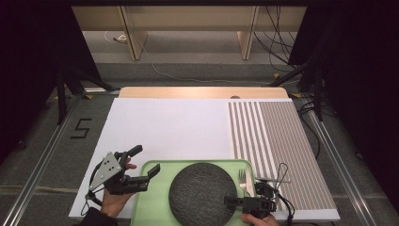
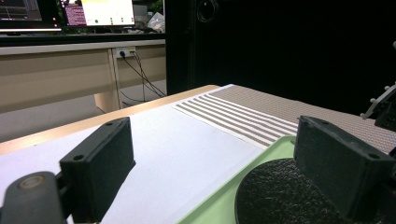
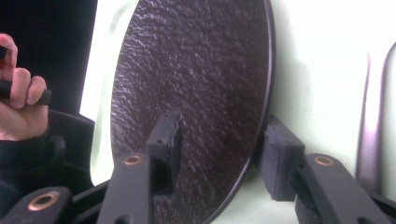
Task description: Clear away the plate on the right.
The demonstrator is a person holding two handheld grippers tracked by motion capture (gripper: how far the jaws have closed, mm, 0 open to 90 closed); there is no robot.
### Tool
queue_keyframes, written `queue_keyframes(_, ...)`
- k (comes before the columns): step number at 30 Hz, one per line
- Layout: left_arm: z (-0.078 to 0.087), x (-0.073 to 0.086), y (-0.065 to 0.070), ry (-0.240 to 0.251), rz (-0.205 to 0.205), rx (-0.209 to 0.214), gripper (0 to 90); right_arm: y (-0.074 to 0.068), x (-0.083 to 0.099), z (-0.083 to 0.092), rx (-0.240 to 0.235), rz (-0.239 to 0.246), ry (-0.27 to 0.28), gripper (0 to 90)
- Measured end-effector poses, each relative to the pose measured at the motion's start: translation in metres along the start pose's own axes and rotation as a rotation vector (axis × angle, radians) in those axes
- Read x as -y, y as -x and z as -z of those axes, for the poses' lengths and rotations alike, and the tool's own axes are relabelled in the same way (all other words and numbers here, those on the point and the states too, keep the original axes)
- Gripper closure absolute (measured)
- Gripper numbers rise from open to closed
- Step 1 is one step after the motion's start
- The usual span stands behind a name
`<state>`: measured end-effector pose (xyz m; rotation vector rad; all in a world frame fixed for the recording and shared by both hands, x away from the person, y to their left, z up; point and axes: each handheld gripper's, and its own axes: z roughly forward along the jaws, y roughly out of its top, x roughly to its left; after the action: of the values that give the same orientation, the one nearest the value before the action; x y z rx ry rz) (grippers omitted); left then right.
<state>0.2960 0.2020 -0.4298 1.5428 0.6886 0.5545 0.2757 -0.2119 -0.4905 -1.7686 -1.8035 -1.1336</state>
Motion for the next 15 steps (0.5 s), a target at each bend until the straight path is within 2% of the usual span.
queue_keyframes(4, 0.0, 0.0, 0.0, -0.001, -0.003, -0.001, 11.7, -0.002, -0.002, 0.004, 0.018, 0.028, 0.029, 49.8)
queue_keyframes(9, 0.0, 0.0, 0.0, -0.002, -0.001, 0.004, 11.7, -0.005, -0.006, 0.012, 0.043, 0.087, 0.081, 44.6)
queue_keyframes(12, 0.0, 0.0, 0.0, -0.004, 0.0, 0.004, 11.7, -0.008, -0.01, 0.019, 0.044, 0.149, 0.136, 41.9)
queue_keyframes(15, -0.001, 0.0, 0.0, -0.002, 0.006, 0.004, 11.7, -0.013, -0.014, 0.025, 0.069, 0.239, 0.184, 39.1)
